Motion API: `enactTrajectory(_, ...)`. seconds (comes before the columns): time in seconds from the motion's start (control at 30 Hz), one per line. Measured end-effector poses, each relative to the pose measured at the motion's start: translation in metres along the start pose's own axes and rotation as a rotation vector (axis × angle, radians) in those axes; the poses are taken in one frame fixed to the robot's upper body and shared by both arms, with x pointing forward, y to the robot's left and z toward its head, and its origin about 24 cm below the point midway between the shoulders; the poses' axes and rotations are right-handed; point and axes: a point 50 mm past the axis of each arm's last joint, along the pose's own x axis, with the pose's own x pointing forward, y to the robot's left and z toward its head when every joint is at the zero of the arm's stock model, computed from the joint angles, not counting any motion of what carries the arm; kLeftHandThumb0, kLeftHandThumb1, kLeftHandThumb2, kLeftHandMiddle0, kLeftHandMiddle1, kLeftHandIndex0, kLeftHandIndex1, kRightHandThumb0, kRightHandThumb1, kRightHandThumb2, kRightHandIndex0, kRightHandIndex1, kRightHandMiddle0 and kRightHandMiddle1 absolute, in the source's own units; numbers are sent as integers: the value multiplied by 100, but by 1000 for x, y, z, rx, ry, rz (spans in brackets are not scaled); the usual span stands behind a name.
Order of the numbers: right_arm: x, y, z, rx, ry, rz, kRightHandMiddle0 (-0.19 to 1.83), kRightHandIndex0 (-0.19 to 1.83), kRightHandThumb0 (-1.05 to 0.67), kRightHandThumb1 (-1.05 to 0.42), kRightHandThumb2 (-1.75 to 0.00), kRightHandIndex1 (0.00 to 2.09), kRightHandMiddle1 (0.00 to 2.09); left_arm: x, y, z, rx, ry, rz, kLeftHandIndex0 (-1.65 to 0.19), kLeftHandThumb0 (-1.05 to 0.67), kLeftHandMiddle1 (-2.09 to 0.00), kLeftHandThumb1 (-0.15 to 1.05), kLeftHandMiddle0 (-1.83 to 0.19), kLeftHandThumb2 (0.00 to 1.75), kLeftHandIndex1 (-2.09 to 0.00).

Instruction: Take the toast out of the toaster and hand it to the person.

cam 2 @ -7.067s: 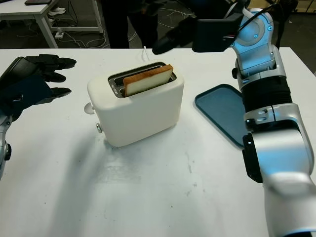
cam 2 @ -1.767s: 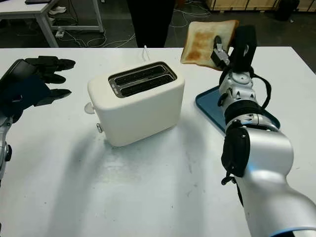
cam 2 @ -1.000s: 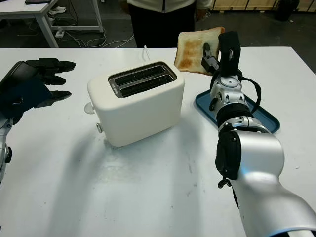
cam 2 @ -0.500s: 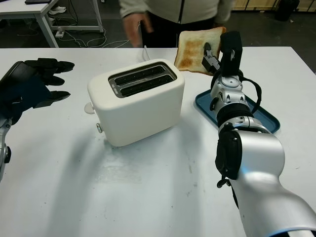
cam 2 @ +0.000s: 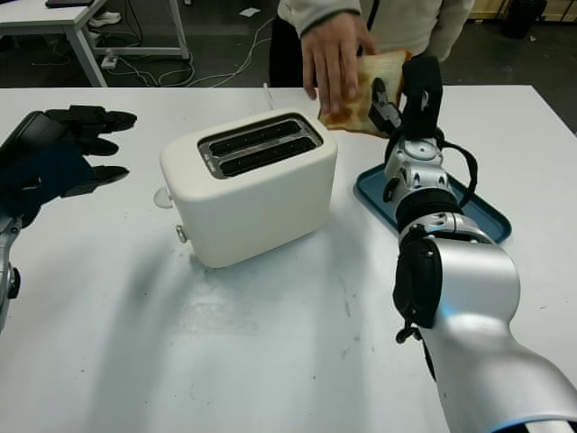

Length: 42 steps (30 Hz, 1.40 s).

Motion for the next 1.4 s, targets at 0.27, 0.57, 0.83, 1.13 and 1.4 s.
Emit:
enactTrajectory(0.27,0,0,0,-2,0,3,24,75,-32,-92,-58,175,175,1,0,-1,-1,-1,0,-62,-2,-62,92,-42,16,-1)
enactTrajectory(0.57,0,1,0,4,0,23,27,76,-34,-92,-61,175,175,1,0,-1,-1,0,2,-62,-2,-63,92,-41,15,-1)
enactTrajectory(0.83,0,1,0,35,3,39,40,77,-30,-92,-58,175,175,1,0,-2,-1,1,2,-62,-1,-63,92,-41,15,-1)
enactTrajectory(1.13,0,4,1,38,-5,117,29,27,-84,-92,-59,10,6,1,0,-1,0,-4,3,-61,-2,-63,92,-39,16,0)
enactTrajectory(1.4,0,1,3,-27,-29,169,0,0,-93,-92,-60,0,0,1,0,0,2,-7,6,-61,-1,-62,92,-40,17,0)
